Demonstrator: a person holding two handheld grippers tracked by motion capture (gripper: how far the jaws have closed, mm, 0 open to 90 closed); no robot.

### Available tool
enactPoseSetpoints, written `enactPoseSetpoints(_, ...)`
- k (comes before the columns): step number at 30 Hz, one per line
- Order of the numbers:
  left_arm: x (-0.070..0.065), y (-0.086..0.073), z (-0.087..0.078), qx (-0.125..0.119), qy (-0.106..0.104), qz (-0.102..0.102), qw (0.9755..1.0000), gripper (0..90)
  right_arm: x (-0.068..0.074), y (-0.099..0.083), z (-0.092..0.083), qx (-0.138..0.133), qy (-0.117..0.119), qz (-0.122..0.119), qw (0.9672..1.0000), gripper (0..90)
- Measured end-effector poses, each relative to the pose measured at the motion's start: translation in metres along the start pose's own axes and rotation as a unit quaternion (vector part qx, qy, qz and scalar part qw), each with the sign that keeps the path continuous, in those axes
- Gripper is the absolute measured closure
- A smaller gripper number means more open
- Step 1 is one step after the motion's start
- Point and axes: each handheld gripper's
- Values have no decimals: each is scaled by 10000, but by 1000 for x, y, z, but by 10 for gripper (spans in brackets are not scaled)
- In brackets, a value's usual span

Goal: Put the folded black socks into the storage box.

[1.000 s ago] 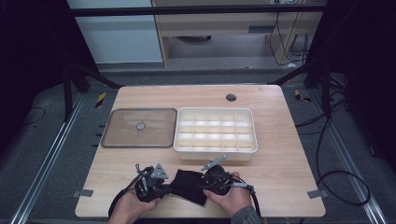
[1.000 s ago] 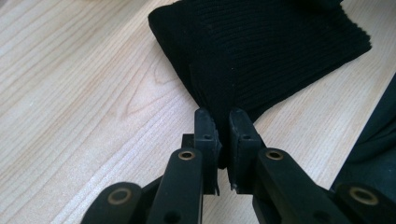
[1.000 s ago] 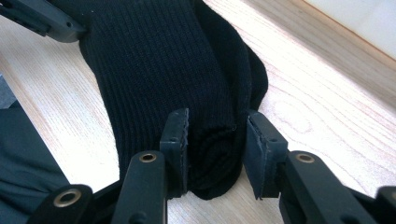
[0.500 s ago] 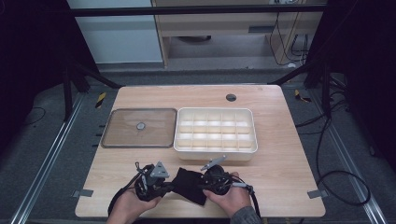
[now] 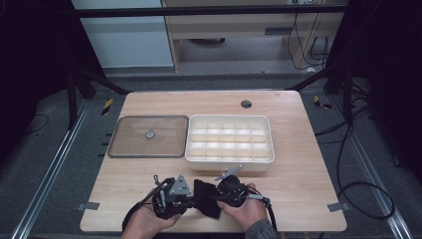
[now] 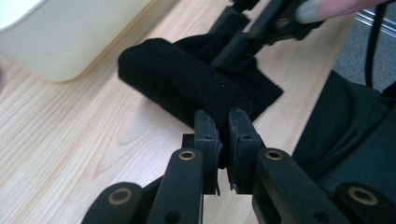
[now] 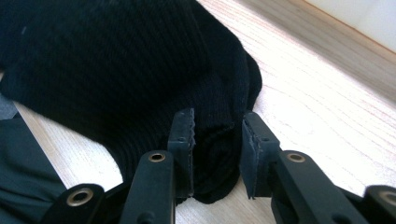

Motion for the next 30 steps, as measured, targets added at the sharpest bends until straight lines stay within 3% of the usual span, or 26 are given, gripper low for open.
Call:
enactPoseSetpoints(11, -18, 9, 13, 122, -229, 309, 9992, 840, -5, -1, 3, -111, 69, 143, 9998, 696)
enactPoseSetpoints(21, -29, 11, 23, 198, -401, 474, 9979, 839, -9, -3, 3, -162, 145, 254, 9994, 697)
enactPoseSetpoints(25, -26, 12, 24, 163, -309, 430, 9985, 839, -10, -3, 3, -187, 166, 243, 9994, 694)
enactPoseSetpoints(30, -24, 13, 27, 119, -365, 373, 9986, 839, -10, -4, 3, -232, 172, 198, 9994, 691)
Point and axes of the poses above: each handheld gripper's, and its own axes: z roughly forward along the jaws, y roughly out of its top, x roughly to its left, and after that the axes turned 10 degrees about -y, right-handed
